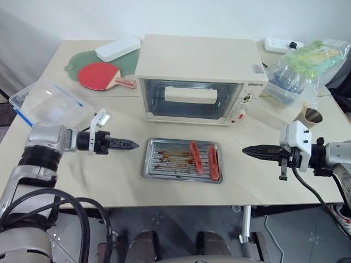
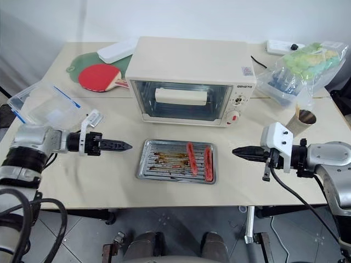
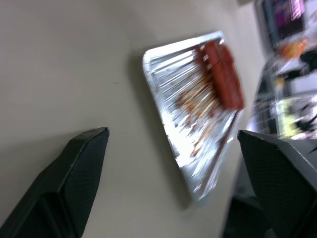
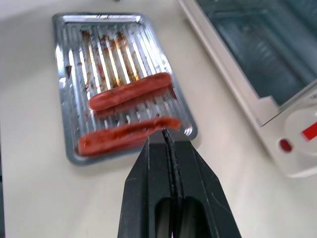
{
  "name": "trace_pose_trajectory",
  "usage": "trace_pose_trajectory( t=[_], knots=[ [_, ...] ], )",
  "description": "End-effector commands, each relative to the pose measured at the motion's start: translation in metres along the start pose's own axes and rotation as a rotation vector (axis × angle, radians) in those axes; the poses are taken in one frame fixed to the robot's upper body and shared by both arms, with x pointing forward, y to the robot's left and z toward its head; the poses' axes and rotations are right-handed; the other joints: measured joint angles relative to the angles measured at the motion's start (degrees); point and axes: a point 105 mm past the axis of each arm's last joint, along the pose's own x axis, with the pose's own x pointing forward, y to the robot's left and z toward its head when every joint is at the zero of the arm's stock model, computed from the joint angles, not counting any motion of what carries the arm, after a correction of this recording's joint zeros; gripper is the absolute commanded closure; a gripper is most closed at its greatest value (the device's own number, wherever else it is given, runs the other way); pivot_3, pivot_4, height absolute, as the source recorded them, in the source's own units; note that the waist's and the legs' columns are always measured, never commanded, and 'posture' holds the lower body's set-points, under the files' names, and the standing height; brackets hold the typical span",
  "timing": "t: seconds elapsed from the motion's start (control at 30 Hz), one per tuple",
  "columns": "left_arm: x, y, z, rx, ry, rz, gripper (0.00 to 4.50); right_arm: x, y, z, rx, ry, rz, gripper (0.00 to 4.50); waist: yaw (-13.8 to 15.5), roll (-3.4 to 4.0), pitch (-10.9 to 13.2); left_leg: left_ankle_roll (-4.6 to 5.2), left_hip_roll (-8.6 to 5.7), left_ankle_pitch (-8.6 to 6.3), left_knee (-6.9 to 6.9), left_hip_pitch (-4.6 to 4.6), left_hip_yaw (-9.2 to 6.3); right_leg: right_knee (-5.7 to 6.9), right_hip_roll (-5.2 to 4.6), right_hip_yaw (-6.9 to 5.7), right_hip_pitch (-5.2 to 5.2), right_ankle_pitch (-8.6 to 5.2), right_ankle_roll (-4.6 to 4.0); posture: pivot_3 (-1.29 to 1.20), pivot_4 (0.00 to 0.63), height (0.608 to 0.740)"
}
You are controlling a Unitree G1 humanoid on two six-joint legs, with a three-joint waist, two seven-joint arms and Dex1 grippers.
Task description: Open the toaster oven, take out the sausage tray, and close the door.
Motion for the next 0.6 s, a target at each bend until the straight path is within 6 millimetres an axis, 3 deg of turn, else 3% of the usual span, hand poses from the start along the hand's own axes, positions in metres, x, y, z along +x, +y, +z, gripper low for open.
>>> trace_pose_trajectory(
  t=[0.03,0.1,0.17,0.37,0.43,0.5,0.6],
  knots=[
    [-0.024,-0.017,0.031,0.369,-0.253,-0.073,0.00,-0.019,0.004,0.005,-0.045,-0.011,0.094,4.13,0.00,-0.02,0.05,0.01,0.00,0.00,0.01,-0.02,0.02,-0.01,-0.01,0.00,-0.02,0.00,0.00,0.00,0.150,0.740],
    [-0.040,-0.021,0.031,0.594,-0.359,-0.057,0.00,-0.027,0.001,0.001,-0.050,-0.013,0.108,3.63,0.00,-0.15,0.12,0.01,0.02,-0.01,0.06,-0.02,-0.01,0.00,-0.02,-0.03,0.00,0.00,0.00,0.00,0.150,0.740],
    [-0.048,-0.020,0.024,0.697,-0.376,-0.026,0.00,-0.033,-0.001,-0.003,-0.054,0.000,0.122,3.05,-0.03,-0.17,0.14,0.02,0.02,-0.01,0.13,-0.02,-0.01,-0.01,-0.03,-0.04,0.03,0.01,0.01,0.00,0.150,0.740],
    [-0.078,-0.006,-0.030,0.780,-0.165,-0.021,0.00,-0.051,-0.011,-0.026,-0.043,0.061,0.125,1.14,-0.18,-0.14,0.15,0.04,0.02,-0.05,0.14,0.01,0.09,0.05,-0.03,-0.02,0.00,0.01,0.02,0.00,0.150,0.740],
    [-0.083,-0.002,-0.039,0.766,-0.133,-0.003,0.00,-0.054,-0.015,-0.034,-0.037,0.083,0.109,0.48,-0.21,-0.14,0.15,0.04,0.04,-0.05,0.12,0.01,0.11,0.05,-0.03,-0.01,-0.03,0.01,0.02,0.00,0.150,0.740],
    [-0.086,0.002,-0.041,0.756,-0.138,0.021,0.00,-0.055,-0.020,-0.037,-0.033,0.079,0.076,0.03,-0.14,-0.13,0.15,0.04,0.05,-0.05,0.13,0.01,0.12,0.06,-0.03,-0.02,-0.03,0.01,0.02,0.00,0.150,0.740],
    [-0.091,0.002,-0.040,0.749,-0.171,0.066,0.00,-0.058,-0.025,-0.045,-0.023,0.096,0.014,0.03,-0.07,-0.11,0.17,0.04,0.05,-0.05,0.17,0.00,0.12,0.10,-0.05,-0.02,-0.03,0.01,0.02,0.00,0.150,0.740]
  ],
)
